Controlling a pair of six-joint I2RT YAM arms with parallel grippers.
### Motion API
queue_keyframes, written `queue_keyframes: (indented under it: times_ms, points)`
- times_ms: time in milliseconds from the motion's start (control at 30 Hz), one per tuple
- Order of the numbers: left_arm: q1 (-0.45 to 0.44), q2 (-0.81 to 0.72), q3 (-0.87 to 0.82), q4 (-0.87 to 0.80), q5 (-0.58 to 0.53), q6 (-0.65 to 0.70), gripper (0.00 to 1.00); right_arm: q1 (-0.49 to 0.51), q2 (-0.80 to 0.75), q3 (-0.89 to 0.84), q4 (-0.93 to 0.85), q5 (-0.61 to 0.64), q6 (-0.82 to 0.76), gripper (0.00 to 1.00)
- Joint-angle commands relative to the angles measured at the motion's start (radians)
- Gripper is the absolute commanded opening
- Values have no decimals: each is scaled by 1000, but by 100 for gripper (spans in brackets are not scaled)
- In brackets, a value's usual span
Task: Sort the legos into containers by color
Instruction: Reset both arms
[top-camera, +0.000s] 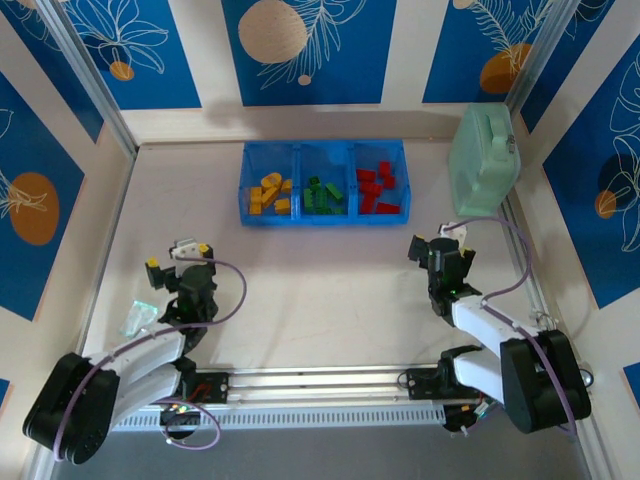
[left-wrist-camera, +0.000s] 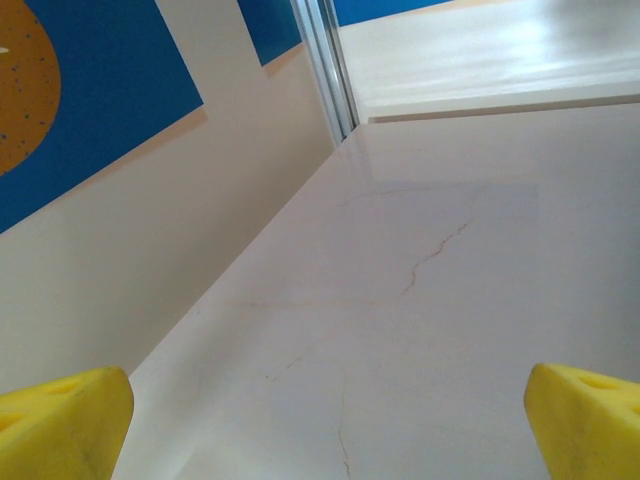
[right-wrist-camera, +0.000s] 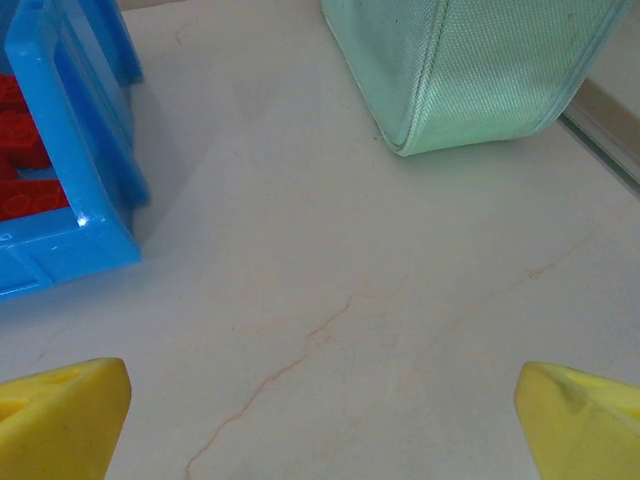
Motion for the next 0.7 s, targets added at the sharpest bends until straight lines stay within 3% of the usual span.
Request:
queue_keyframes:
  times_ms: [0,367,667]
  points:
    - [19,21,-16,105,26,21,100,-7,36,43,69,18,-18,99]
    - [30,179,-30,363,62,77,100,-16,149,87,161,23,-43,99]
    - [31,340,-43,621,78,133,100,-48,155,38,292,7,-43,99]
